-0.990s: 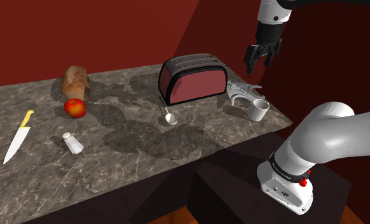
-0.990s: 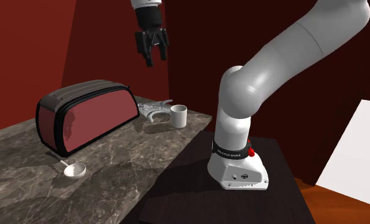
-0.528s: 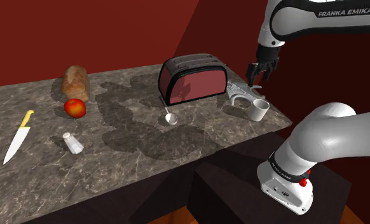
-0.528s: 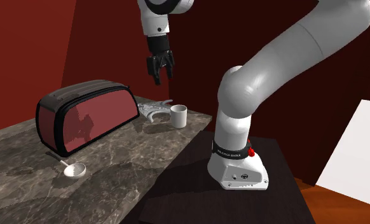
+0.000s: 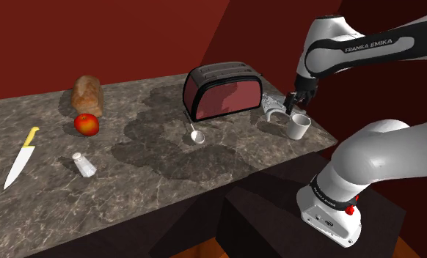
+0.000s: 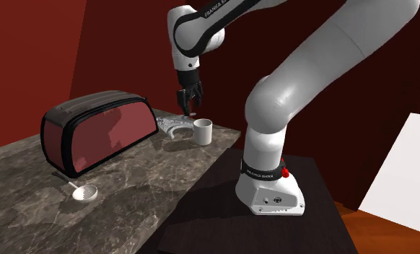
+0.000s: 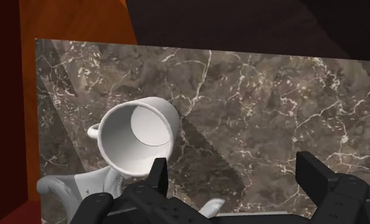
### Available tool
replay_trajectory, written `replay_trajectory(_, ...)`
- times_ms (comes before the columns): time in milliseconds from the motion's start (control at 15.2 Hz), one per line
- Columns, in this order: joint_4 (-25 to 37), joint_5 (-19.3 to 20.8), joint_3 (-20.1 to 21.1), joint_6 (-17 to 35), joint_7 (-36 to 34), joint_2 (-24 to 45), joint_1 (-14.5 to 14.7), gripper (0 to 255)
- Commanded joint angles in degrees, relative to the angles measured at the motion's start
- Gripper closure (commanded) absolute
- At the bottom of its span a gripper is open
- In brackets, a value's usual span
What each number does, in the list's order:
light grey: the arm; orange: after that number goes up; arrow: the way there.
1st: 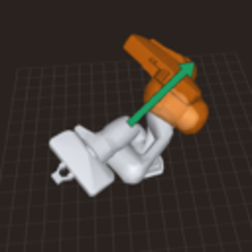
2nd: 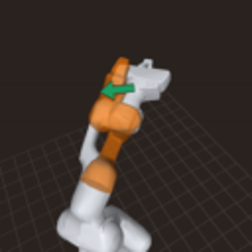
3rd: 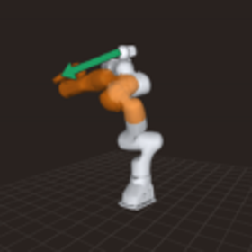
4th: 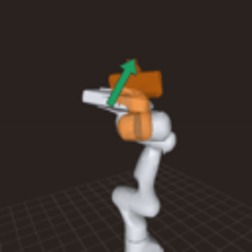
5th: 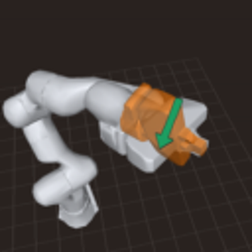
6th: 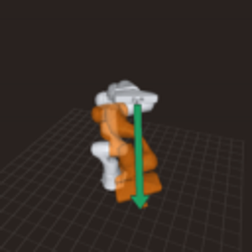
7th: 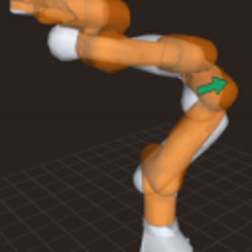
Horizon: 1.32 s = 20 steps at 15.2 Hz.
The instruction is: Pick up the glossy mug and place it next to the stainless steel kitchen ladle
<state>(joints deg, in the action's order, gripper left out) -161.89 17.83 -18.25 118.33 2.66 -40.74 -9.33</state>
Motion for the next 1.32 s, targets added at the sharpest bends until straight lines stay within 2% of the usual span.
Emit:
replay_trajectory(0, -1.0, 2.0, -2.7, 5.2, 1.8, 3.6, -1.2, 0)
replay_trajectory(396, -2.2, 5.2, -10.3, 21.6, 6.3, 17.5, -2.6, 0)
replay_trajectory(462, -2.2, 5.2, -10.3, 21.7, 6.3, 17.6, -2.6, 0)
replay_trajectory(924, -3.6, 5.0, -12.4, 31.1, 6.9, 25.7, -1.8, 0)
replay_trajectory(1254, -3.6, 5.0, -12.4, 31.1, 6.9, 25.7, -1.8, 0)
